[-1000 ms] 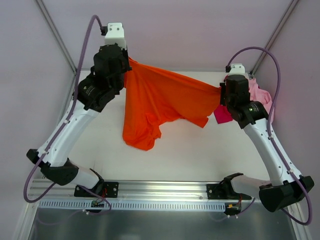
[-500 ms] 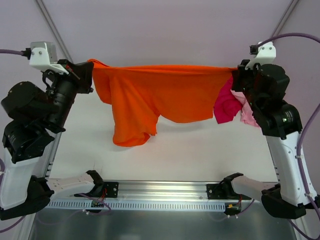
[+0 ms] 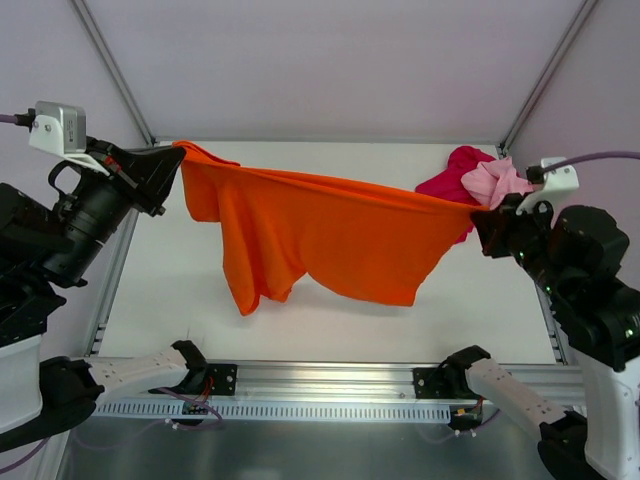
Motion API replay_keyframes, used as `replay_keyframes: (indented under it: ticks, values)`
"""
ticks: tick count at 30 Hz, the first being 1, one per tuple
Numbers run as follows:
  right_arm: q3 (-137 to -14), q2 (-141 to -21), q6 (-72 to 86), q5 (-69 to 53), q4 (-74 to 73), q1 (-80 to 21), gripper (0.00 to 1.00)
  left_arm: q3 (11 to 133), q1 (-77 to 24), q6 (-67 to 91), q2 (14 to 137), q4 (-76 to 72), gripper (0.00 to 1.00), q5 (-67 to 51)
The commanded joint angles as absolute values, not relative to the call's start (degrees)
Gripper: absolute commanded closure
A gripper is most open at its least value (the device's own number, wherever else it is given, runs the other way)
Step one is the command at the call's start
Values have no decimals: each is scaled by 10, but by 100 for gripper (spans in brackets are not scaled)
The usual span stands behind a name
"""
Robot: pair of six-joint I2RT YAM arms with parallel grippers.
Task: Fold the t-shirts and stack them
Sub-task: Flatten out the tshirt
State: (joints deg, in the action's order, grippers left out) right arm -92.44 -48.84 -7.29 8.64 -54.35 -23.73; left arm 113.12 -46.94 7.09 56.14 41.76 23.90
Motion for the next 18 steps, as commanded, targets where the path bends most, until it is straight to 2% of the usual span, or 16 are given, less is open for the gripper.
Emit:
replay_keyframes:
  ticks: [1, 8, 18]
  values:
    - [-923, -447, -49, 122, -591, -234, 99, 1172, -469, 65, 551, 402, 100, 198]
    - [-960, -417, -61, 177, -624, -234, 99, 1222, -469, 71, 570, 425, 100, 118]
    - [-976, -440, -44, 130, -671, -234, 99, 1205, -469, 113, 536, 463, 100, 79]
